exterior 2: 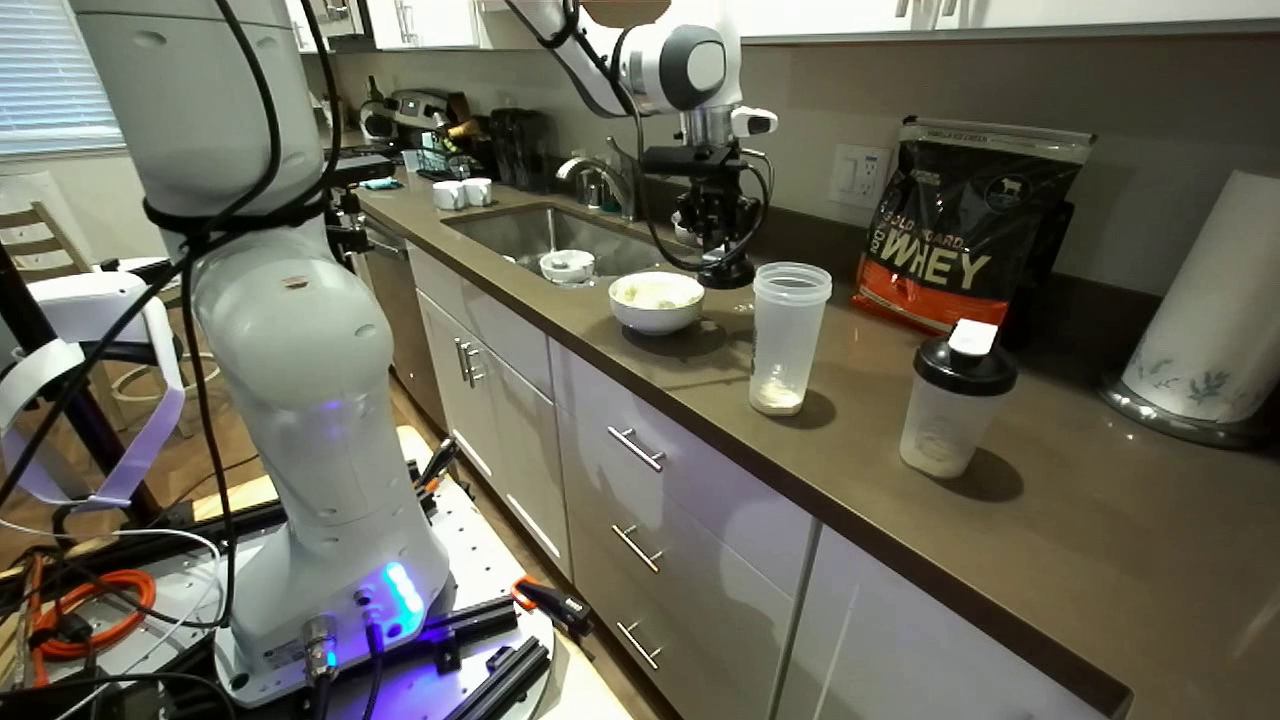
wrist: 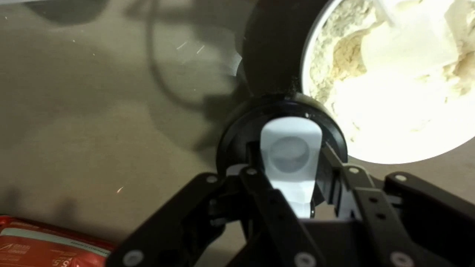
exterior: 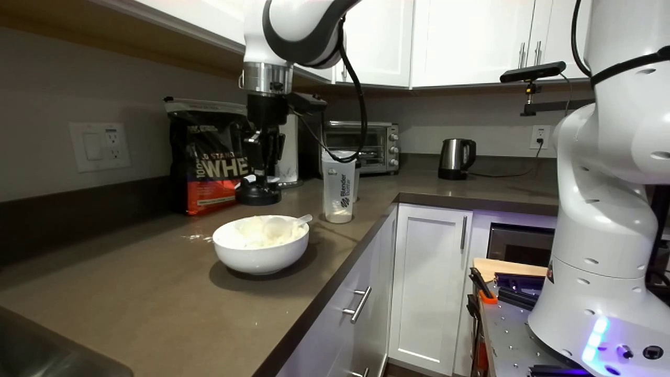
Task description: Remove the lid from the tall shaker and put it on the table.
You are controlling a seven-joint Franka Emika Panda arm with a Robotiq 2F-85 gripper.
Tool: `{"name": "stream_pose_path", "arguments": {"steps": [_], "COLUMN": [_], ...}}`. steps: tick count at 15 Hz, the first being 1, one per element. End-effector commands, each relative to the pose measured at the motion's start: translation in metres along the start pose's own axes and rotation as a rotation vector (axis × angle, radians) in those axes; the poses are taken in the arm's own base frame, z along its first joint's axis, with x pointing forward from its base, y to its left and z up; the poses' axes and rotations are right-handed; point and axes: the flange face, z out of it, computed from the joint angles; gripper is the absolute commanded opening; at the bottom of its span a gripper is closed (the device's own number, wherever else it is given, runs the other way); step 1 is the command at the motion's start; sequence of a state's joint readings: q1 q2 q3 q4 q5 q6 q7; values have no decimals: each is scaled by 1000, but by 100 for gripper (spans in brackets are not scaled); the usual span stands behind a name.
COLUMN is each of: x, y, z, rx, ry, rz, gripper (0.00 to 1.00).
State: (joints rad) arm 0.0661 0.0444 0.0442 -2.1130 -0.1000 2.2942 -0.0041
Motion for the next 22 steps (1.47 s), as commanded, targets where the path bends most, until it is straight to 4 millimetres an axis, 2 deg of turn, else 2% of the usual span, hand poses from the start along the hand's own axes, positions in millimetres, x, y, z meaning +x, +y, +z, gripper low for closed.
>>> {"name": "stream_pose_path", "arguments": {"steps": [1,17,22], "x": [12,42,40], "y": [10,33,29], "z": [9,55,73], "rx": [-31,-39,-37], "ry": [27,-5,-35], "rz": [21,53,60], "gripper": [13,13,13]}}
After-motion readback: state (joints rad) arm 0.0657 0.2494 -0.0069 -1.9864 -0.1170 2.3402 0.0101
